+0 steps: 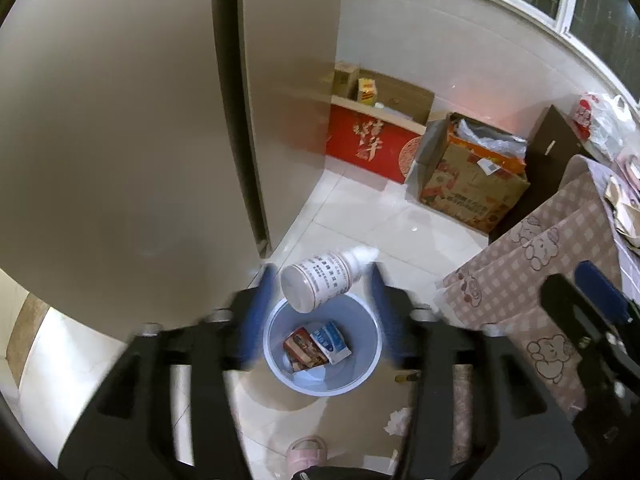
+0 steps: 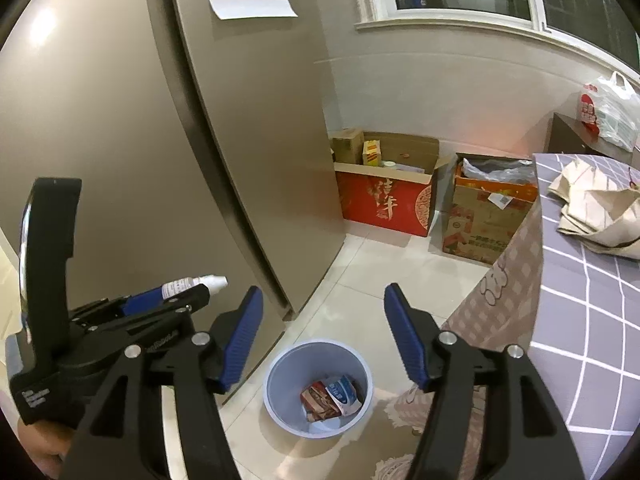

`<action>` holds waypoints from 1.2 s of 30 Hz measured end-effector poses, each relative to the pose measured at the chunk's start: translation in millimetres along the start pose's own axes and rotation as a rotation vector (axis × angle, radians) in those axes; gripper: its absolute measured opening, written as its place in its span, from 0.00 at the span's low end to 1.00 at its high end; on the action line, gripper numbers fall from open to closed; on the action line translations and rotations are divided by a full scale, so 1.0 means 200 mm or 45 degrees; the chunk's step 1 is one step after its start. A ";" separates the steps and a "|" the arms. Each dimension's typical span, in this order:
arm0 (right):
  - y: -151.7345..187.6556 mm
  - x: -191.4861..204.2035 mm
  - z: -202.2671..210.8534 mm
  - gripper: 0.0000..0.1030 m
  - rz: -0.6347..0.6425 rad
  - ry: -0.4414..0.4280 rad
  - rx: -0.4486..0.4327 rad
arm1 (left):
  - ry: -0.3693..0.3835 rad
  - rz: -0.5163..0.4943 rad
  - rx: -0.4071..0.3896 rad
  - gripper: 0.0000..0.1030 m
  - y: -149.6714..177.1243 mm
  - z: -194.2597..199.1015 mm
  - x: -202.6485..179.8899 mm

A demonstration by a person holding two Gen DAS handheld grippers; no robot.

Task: Collect trash
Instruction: 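Return both tools to the table and close the right tool on the dark snack wrapper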

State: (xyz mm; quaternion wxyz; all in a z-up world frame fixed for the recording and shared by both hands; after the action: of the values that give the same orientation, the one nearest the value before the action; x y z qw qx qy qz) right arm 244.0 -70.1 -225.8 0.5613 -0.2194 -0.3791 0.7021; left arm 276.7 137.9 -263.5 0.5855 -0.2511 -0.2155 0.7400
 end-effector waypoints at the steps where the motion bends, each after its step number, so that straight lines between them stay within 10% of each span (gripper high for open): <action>1: 0.00 -0.01 0.01 0.61 -0.003 0.004 0.000 | -0.007 -0.001 0.015 0.79 0.00 -0.01 0.00; 23: 0.02 -0.17 0.38 0.64 -0.067 0.039 -0.066 | 0.030 -0.082 -0.110 0.79 0.06 0.41 -0.21; 36: 0.15 -0.76 0.81 0.68 -0.236 0.242 -0.088 | 0.240 -0.325 -0.149 0.79 0.20 0.67 -0.83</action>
State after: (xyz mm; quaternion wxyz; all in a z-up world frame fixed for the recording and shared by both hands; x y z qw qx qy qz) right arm 148.0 -263.5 -166.4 0.6493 -0.2681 -0.3671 0.6098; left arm 195.1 -35.7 -163.8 0.6767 -0.3236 -0.2327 0.6190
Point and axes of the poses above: each gripper's, at about its wrist camera, not at the fingertips, and z roughly against the way its jaws point, x to its left, y to its underside, the point moved 2 cm from there along -z, roughly the way its jaws point, and after that the axes turned 5 degrees about z, right-handed, at the moved point
